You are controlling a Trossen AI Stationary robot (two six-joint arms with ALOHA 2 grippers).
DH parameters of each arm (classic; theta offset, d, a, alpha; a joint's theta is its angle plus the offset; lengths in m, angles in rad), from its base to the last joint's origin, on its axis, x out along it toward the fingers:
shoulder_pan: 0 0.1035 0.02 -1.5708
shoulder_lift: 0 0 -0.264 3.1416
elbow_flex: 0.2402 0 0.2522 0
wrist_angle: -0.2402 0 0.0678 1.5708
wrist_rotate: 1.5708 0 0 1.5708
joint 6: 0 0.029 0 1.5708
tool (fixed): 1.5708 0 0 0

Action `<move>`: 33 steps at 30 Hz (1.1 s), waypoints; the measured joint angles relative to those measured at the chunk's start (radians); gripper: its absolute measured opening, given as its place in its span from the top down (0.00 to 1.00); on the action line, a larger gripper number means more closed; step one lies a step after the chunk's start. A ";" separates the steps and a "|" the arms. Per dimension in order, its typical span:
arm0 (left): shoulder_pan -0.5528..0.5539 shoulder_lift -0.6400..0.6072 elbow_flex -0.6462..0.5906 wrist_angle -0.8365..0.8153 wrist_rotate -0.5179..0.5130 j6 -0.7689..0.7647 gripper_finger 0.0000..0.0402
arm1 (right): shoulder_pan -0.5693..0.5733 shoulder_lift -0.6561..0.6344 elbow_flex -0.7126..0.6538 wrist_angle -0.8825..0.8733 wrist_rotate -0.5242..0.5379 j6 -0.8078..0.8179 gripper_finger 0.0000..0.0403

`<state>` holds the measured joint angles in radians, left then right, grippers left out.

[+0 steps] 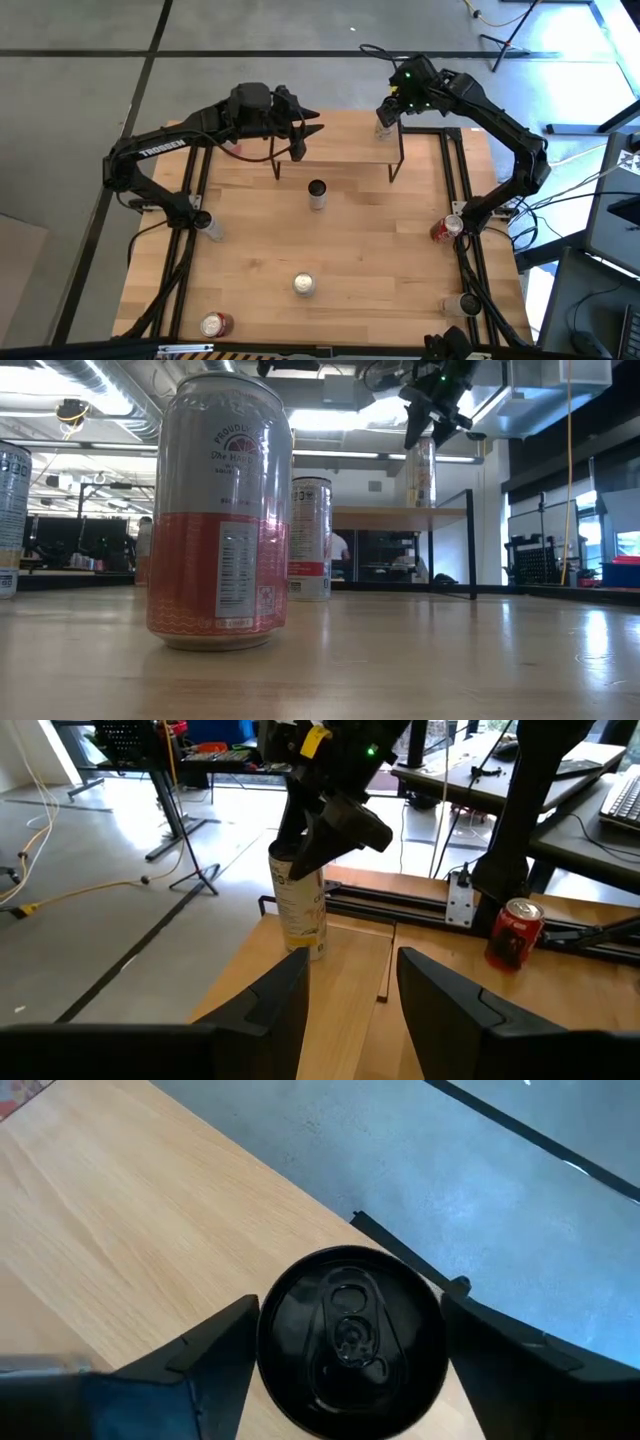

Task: Place canned beverage on shelf
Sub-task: Put the right white and yellow soda can on the shelf, then put the white and yellow soda can aligned with other white and yellow soda can on the shelf

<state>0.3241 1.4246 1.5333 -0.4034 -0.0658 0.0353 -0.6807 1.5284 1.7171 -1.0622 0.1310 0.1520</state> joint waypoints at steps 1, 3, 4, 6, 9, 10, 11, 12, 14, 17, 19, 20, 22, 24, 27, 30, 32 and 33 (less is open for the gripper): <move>0.000 0.000 0.000 0.000 0.000 0.000 0.63 | 0.000 0.000 0.006 0.000 0.000 0.000 0.26; 0.000 0.000 0.000 0.000 0.000 0.000 0.63 | 0.000 0.000 0.031 -0.005 0.000 -0.005 0.26; 0.000 0.000 0.000 0.000 0.000 0.000 0.63 | 0.000 0.000 0.049 -0.013 0.000 -0.013 0.26; 0.000 -0.006 0.000 -0.017 0.001 0.000 0.63 | 0.000 0.000 0.097 -0.024 0.000 -0.026 0.26; -0.004 -0.051 -0.002 -0.141 0.004 0.001 0.63 | 0.000 0.000 0.190 -0.082 -0.002 -0.029 0.26; -0.005 -0.072 -0.002 -0.181 0.004 0.001 0.63 | 0.000 0.000 0.226 -0.107 -0.010 -0.029 0.26; -0.005 -0.095 -0.002 -0.214 0.004 0.001 0.63 | 0.003 0.000 0.260 -0.124 -0.023 -0.030 0.26; -0.005 -0.121 -0.002 -0.238 0.004 0.002 0.63 | 0.012 0.000 0.292 -0.137 -0.038 -0.028 0.26; -0.005 -0.169 -0.002 -0.274 0.004 0.002 0.63 | 0.036 0.000 0.348 -0.148 -0.058 -0.022 0.26; -0.005 -0.242 -0.002 -0.318 0.005 0.001 0.63 | 0.102 -0.008 0.407 -0.155 -0.085 -0.021 0.26; -0.005 -0.286 -0.002 -0.322 0.004 0.001 0.63 | 0.165 -0.015 0.422 -0.152 -0.090 -0.021 0.26; -0.004 -0.307 -0.002 -0.318 0.005 0.001 0.63 | 0.197 -0.018 0.422 -0.152 -0.089 -0.021 0.26; -0.004 -0.341 0.000 -0.300 0.004 0.011 0.63 | 0.265 -0.019 0.409 -0.146 -0.079 -0.018 0.26; -0.004 -0.363 0.000 -0.314 0.004 0.040 0.63 | 0.335 -0.016 0.384 -0.142 -0.070 -0.011 0.26; -0.004 -0.373 0.000 -0.391 0.007 0.026 0.59 | 0.441 -0.016 0.327 -0.098 -0.056 -0.005 0.26; -0.004 -0.369 0.000 -0.513 0.013 -0.033 0.51 | 0.538 -0.016 0.277 -0.063 -0.056 -0.003 0.26; -0.009 -0.359 0.000 -0.590 0.028 -0.071 0.45 | 0.599 -0.016 0.235 -0.027 -0.056 -0.003 0.26; -0.014 -0.354 0.000 -0.636 0.032 -0.092 0.41 | 0.624 -0.016 0.213 -0.013 -0.055 -0.003 0.26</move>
<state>0.3096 1.0708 1.5333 -1.0396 -0.0335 -0.0569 -0.0564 1.5124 1.9303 -1.0754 0.0758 0.1490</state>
